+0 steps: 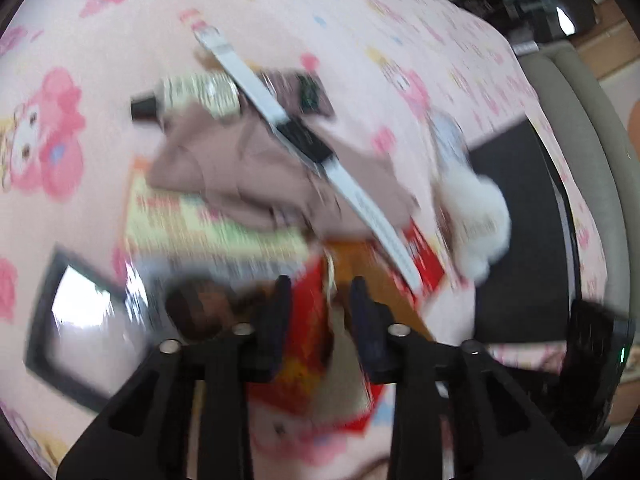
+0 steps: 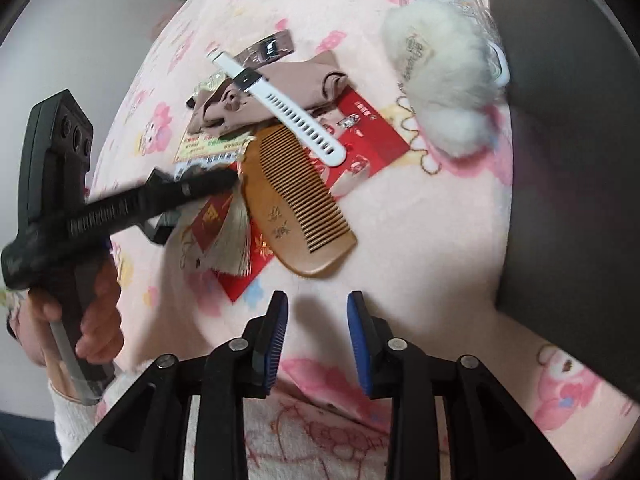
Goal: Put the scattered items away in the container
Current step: 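Lower the left gripper onto the wooden comb and close on it, then lift the wooden comb with the left gripper and carry it toward the box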
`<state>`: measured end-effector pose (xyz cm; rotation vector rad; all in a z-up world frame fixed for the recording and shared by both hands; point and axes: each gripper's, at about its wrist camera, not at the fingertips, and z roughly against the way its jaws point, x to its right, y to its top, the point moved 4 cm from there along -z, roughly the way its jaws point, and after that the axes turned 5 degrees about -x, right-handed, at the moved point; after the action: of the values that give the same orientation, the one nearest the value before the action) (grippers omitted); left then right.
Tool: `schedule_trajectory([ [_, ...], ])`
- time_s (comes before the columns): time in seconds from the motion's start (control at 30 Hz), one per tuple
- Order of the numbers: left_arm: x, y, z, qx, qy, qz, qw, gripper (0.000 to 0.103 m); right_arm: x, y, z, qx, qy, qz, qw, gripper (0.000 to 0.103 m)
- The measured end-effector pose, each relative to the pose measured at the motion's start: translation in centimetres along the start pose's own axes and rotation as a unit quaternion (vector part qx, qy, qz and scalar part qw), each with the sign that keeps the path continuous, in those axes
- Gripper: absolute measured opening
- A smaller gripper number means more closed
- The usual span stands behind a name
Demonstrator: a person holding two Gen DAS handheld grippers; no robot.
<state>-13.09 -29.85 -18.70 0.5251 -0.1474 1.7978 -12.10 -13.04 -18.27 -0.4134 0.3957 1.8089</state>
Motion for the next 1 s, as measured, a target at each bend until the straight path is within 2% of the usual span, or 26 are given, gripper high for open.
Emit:
schedule_trajectory([
  [0.07, -0.1, 1.5, -0.6, 0.003, -0.006, -0.001, 1.0000, 0.033, 0.1, 0.5, 0.0, 0.005, -0.008, -0.001, 1.000, 0.034],
  [0.13, 0.0, 2.4, -1.3, 0.001, -0.016, 0.005, 0.9999, 0.033, 0.4, 0.9, 0.1, 0.004, 0.002, -0.005, 1.000, 0.035],
  [0.23, 1.1, 2.6, -2.2, -0.013, -0.026, -0.016, 0.9994, 0.033, 0.5, 1.4, -0.3, 0.003, -0.014, 0.007, 1.000, 0.035],
  [0.3, 1.6, 1.9, -2.7, -0.036, -0.039, -0.029, 0.9982, 0.031, 0.4, 1.5, -0.6, 0.005, -0.024, 0.020, 1.000, 0.035],
  [0.37, 1.9, 0.9, -2.7, -0.046, -0.036, -0.041, 0.9974, 0.028, 0.3, 1.5, -0.5, 0.007, -0.019, 0.017, 1.000, 0.035],
  [0.47, 2.6, -0.5, -2.3, -0.057, -0.061, -0.048, 0.9954, 0.027, 0.1, 1.4, -0.3, 0.007, -0.011, 0.023, 1.000, 0.036],
  [0.6, 4.0, -3.3, -1.5, -0.078, -0.071, -0.080, 0.9912, 0.027, -0.1, 0.3, 0.2, -0.004, -0.004, 0.042, 0.999, 0.037],
  [0.7, 5.0, -4.4, -1.2, -0.086, -0.042, -0.113, 0.9890, 0.028, 0.0, -0.8, 0.9, -0.008, 0.009, 0.041, 0.999, 0.037],
  [0.8, 4.5, -2.8, -1.2, -0.067, -0.006, -0.105, 0.9922, 0.028, 0.3, -1.5, 1.6, -0.008, 0.017, 0.032, 0.999, 0.037],
  [0.9, 4.5, -0.3, -2.1, -0.044, -0.006, -0.097, 0.9943, 0.028, 1.7, -1.6, 1.6, -0.007, 0.019, 0.008, 1.000, 0.037],
  [1.0, 4.4, 1.7, -4.0, -0.044, -0.006, -0.084, 0.9955, 0.028, 2.1, -1.7, 1.7, 0.002, 0.007, 0.004, 1.000, 0.037],
])
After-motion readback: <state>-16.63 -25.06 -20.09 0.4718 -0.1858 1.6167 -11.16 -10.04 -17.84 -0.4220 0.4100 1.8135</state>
